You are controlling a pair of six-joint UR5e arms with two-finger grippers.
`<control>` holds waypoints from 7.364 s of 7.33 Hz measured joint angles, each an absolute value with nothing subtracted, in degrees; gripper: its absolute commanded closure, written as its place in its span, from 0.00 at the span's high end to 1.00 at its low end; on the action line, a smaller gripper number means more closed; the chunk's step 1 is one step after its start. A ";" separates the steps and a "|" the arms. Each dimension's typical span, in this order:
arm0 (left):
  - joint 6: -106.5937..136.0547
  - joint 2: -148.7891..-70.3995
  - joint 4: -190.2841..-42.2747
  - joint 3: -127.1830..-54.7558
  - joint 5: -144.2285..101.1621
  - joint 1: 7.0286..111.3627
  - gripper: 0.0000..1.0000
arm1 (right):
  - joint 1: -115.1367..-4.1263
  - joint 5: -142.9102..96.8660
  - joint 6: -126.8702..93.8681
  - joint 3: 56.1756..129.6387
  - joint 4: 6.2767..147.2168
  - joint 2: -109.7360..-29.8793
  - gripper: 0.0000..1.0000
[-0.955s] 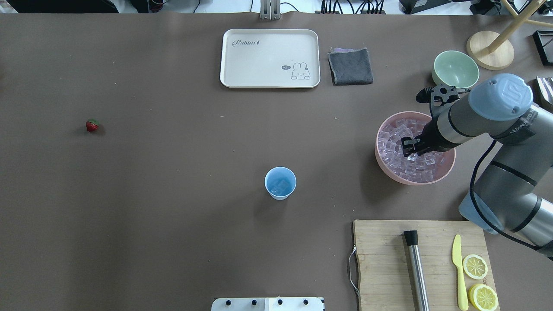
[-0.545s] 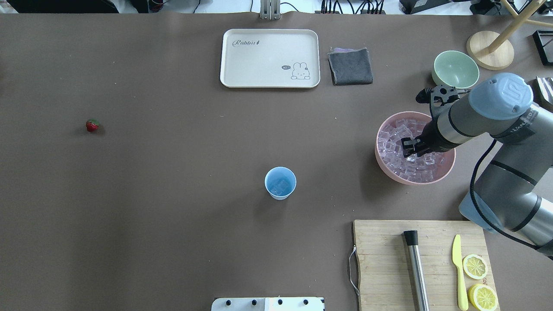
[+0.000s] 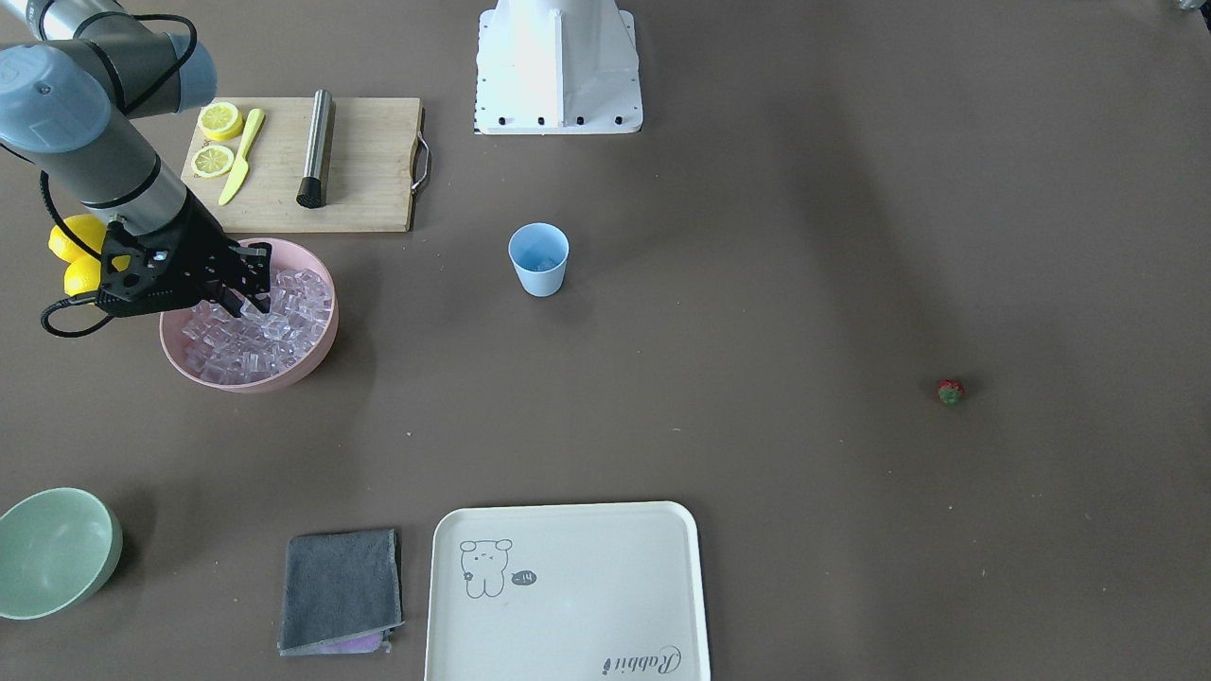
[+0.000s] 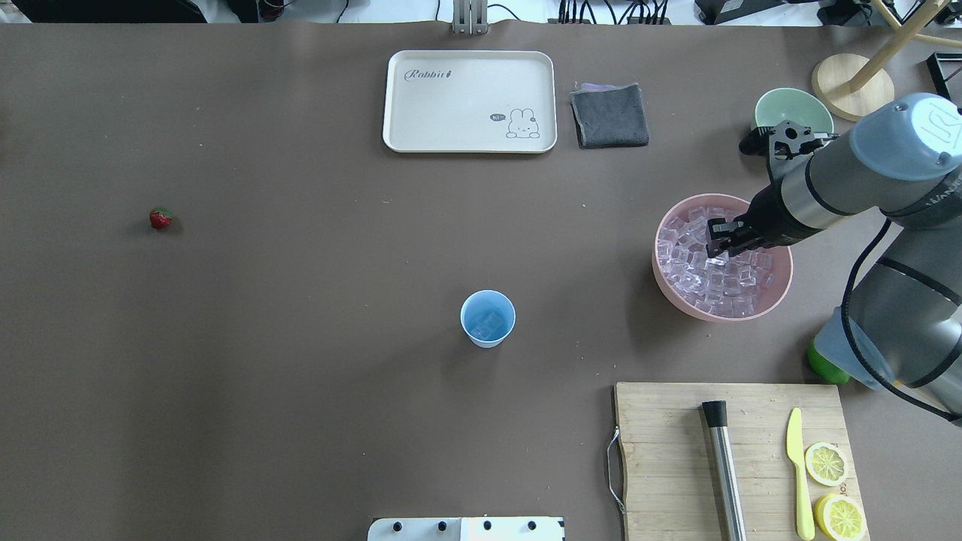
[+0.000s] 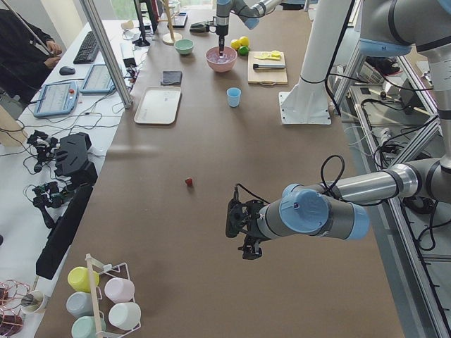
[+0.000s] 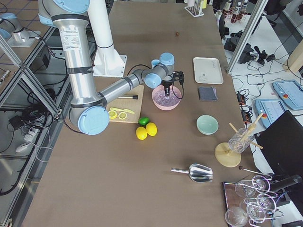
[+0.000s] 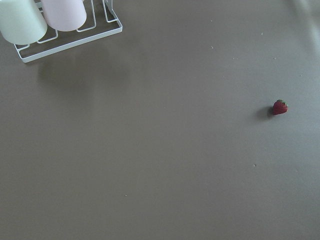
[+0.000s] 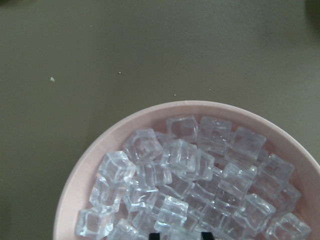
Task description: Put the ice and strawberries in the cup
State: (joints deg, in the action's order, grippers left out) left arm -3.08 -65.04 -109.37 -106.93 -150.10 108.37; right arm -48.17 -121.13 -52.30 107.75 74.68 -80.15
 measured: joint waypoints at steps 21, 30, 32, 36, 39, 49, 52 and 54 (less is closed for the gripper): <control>-2.92 -65.18 -108.60 -104.45 -149.42 106.19 0.98 | -33.42 -110.26 -69.84 108.64 93.30 -55.57 1.00; 7.92 -87.35 -106.97 -104.10 -135.14 81.15 0.97 | -68.37 -129.00 -13.00 114.00 94.37 -85.59 1.00; 14.57 -92.43 -109.90 -101.38 -130.95 72.83 0.98 | -73.74 -130.73 -4.14 113.94 94.32 -89.81 1.00; 24.93 -100.33 -127.92 -86.36 -126.73 63.07 0.92 | -77.19 -131.33 1.19 113.81 94.22 -92.47 1.00; 25.13 -103.63 -134.91 -78.55 -126.57 58.60 0.84 | -77.38 -131.47 1.06 114.02 94.22 -92.51 1.00; 25.42 -104.54 -134.83 -75.56 -126.56 56.81 0.47 | -77.34 -132.50 0.61 113.70 94.65 -91.89 1.00; 25.48 -104.51 -134.74 -75.50 -126.52 56.78 0.20 | -77.34 -133.10 0.56 113.73 94.71 -91.93 1.00; 25.68 -104.29 -134.75 -75.66 -126.51 56.82 0.00 | -77.34 -133.38 0.57 113.73 94.76 -91.85 1.00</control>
State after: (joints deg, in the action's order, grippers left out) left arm 25.68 -104.29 -134.75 -75.66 -126.51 56.82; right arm -77.34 -133.38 0.57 113.73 94.76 -91.85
